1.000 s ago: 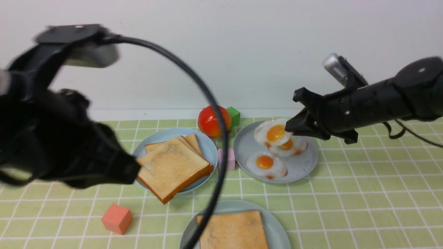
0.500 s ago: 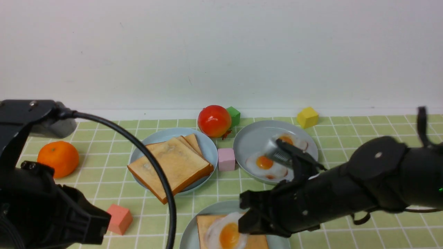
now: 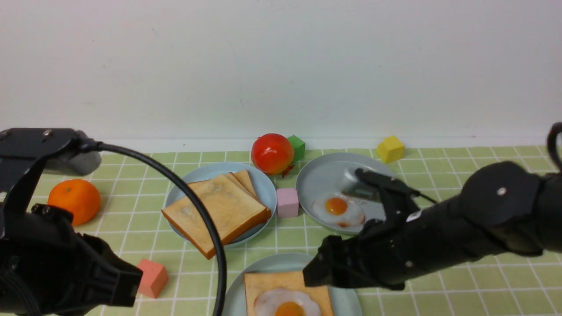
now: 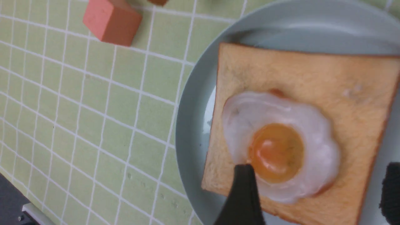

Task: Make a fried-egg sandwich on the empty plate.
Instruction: Use the left arm to grab a slice of bread

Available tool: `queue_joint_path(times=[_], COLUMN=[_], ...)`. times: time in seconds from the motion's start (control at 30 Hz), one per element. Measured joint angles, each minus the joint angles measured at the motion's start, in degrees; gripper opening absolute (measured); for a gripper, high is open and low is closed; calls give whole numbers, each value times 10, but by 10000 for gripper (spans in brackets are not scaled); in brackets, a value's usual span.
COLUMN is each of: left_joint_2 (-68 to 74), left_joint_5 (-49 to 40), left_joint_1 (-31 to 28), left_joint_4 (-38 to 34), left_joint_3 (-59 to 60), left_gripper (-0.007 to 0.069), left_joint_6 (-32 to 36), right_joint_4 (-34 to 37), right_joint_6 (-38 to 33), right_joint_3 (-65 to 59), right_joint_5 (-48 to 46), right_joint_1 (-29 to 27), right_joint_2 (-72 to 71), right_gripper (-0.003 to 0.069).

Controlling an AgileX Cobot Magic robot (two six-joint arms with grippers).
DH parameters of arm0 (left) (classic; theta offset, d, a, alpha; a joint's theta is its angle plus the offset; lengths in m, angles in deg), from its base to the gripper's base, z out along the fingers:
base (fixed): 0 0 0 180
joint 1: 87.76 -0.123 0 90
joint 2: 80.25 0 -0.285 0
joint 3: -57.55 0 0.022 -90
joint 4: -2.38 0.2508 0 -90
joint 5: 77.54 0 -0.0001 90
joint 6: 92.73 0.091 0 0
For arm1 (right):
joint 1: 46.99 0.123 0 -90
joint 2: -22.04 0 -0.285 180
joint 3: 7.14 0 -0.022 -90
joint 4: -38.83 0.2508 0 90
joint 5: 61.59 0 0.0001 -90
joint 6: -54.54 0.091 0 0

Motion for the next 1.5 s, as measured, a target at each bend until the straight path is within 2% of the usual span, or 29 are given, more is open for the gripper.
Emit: queue_joint_path(times=[0.03,0.07,0.1,0.2,0.23,0.3,0.37,0.4,0.5,0.63,0.67,0.73,0.77,0.83,0.9,0.93,0.97,1.0,1.07,1.17,1.2,1.23,1.27,1.37,1.5], left_joint_2=[0,0,7,24,46,82,106,140,184,238,262,280,307,336,361,364,386,388,417,446,455,455,468,491,523], left_joint_5=[12,12,33,67,95,128,141,157,157,148,136,126,117,114,123,125,141,141,168,199,209,210,219,226,227], left_joint_1=[0,0,0,0,0,0,0,-2,-22,-94,-138,-173,-216,-257,-280,-281,-287,-287,-287,-287,-287,-287,-287,-287,-287], left_joint_4=[1,1,2,10,18,28,32,34,14,-54,-116,-156,-224,-278,-307,-312,-324,-325,-352,-391,-406,-409,-433,-493,-583], left_joint_3=[0,0,0,0,0,0,0,-1,-12,-39,-51,-57,-61,-62,-62,-62,-62,-62,-62,-63,-63,-63,-63,-63,-63], left_gripper=[8,8,11,15,17,18,18,18,18,18,20,21,29,51,90,95,158,167,295,436,478,486,537,575,566], left_joint_6=[0,0,-3,-23,-42,-61,-65,-67,-61,-23,12,32,66,105,129,132,139,140,142,149,157,158,176,219,293], right_joint_4=[-45,-45,-111,-206,-277,-345,-365,-385,-387,-384,-384,-384,-382,-379,-366,-364,-350,-348,-326,-318,-317,-317,-313,-302,-292], right_joint_6=[20,24,59,116,169,218,242,258,258,253,252,252,252,242,220,218,191,189,163,156,155,155,153,151,151], right_joint_3=[13,16,40,78,103,116,118,115,94,48,21,1,-27,-47,-58,-59,-61,-61,-63,-63,-63,-63,-63,-63,-63], right_joint_5=[-22,-27,-67,-127,-166,-188,-195,-200,-196,-188,-188,-188,-186,-186,-186,-186,-183,-182,-169,-156,-152,-152,-147,-140,-135], right_joint_1=[-14,-17,-35,-56,-64,-65,-65,-59,-36,-1,12,19,25,30,31,32,33,33,34,34,34,34,34,34,34], right_joint_2=[-26,-26,-59,-97,-126,-166,-188,-233,-287,-350,-378,-392,-416,-435,-451,-452,-461,-462,-467,-467,-467,-467,-467,-467,-467], right_gripper=[585,585,584,568,552,526,507,475,426,349,289,247,148,49,-5,-6,-11,-11,-10,-10,-10,-10,-10,-8,-6])
